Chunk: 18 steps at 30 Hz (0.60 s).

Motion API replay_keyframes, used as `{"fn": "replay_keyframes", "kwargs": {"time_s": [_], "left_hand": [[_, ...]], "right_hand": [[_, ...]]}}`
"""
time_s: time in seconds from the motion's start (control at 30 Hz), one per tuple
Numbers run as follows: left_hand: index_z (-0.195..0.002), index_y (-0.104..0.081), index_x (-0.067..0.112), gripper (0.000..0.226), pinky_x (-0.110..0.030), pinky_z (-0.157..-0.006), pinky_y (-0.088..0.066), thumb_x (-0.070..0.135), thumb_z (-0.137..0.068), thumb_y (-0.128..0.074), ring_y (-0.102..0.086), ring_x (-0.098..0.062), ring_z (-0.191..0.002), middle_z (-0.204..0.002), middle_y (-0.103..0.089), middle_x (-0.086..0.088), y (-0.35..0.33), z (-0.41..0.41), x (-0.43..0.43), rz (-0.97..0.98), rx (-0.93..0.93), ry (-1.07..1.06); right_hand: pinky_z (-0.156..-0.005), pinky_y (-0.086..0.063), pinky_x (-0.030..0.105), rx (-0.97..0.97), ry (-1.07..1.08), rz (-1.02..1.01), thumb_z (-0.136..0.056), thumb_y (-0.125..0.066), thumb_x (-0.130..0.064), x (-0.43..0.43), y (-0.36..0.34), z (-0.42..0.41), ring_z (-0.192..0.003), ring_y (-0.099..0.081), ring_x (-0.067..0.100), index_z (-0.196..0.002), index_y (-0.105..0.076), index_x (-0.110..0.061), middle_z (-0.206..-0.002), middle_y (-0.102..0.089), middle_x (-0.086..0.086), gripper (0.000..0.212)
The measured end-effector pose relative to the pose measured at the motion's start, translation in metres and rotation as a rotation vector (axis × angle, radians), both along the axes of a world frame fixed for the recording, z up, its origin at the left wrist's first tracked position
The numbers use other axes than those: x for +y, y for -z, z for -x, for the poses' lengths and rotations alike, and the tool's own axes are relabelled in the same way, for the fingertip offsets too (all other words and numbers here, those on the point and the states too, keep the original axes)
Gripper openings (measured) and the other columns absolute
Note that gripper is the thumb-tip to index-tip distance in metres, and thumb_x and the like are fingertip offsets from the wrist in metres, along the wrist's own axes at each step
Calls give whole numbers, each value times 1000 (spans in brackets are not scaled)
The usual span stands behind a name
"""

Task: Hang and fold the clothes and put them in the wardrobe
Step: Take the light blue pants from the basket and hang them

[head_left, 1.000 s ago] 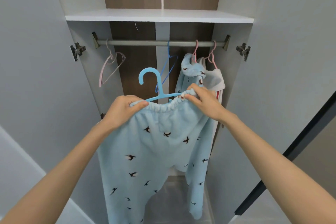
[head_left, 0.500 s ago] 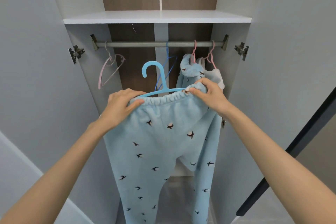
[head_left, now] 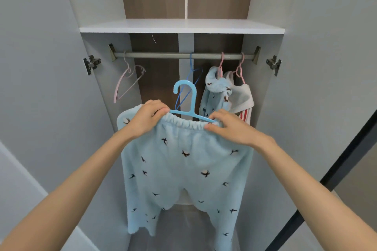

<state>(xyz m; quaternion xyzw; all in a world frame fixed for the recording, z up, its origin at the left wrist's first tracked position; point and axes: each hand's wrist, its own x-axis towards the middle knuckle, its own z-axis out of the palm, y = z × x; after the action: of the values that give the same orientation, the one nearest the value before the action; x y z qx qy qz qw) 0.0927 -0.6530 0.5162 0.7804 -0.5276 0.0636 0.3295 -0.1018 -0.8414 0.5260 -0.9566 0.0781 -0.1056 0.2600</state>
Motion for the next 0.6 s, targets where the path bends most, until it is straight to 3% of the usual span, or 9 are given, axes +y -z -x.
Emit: {"fn": "replay_keyframes", "kwargs": {"time_s": [0.13, 0.27, 0.33, 0.43, 0.53, 0.6], "left_hand": [[-91, -68, 7, 24, -26, -104, -20, 19, -98, -49, -54, -17, -86, -89, -62, -4, -3, 5, -14, -47, -46, 52], [-92, -70, 12, 33, -23, -94, -26, 37, -94, -47, -51, -15, -90, -91, -61, 3, -4, 3, -19, 18, -102, 32], [-96, -71, 15, 19, -17, -91, -21, 27, -94, -56, -41, -16, -103, -103, -53, 3, -2, 3, -19, 84, -33, -62], [-104, -67, 24, 14, -21, -101, -13, 24, -91, -60, -27, -11, -117, -120, -40, 2, 5, 1, -19, 158, 90, -214], [-122, -56, 28, 27, -35, -109, -27, 23, -95, -54, -32, -9, -119, -127, -46, -4, 10, 3, -12, 263, 205, -253], [-129, -50, 23, 32, -30, -104, -35, 20, -98, -49, -37, -8, -117, -131, -46, -7, 11, 8, -4, 302, 312, -293]], "right_hand": [[-64, -39, 19, 71, -14, -179, -99, -48, -30, 6, -5, -1, -64, -48, 5, -91, -61, -3, -77, -56, -4, 31], [-67, -41, 7, 98, -20, -456, -101, -43, -25, 9, -10, -1, -65, -50, 0, -75, -58, -12, -71, -55, -9, 33], [-74, -41, 10, 92, -32, -562, -101, -42, -25, 13, -11, -4, -73, -53, 1, -71, -57, -16, -77, -56, -5, 35], [-92, -44, 25, 89, -54, -677, -100, -46, -25, 21, -10, -16, -87, -56, 7, -75, -62, -17, -83, -61, -5, 31], [-96, -44, 28, 115, -71, -736, -98, -49, -29, 29, -8, -32, -89, -58, 7, -85, -68, -16, -82, -63, -9, 26], [-91, -46, 25, 130, -87, -790, -98, -51, -29, 33, -9, -41, -86, -59, 6, -88, -70, -18, -86, -65, -6, 24]]}}
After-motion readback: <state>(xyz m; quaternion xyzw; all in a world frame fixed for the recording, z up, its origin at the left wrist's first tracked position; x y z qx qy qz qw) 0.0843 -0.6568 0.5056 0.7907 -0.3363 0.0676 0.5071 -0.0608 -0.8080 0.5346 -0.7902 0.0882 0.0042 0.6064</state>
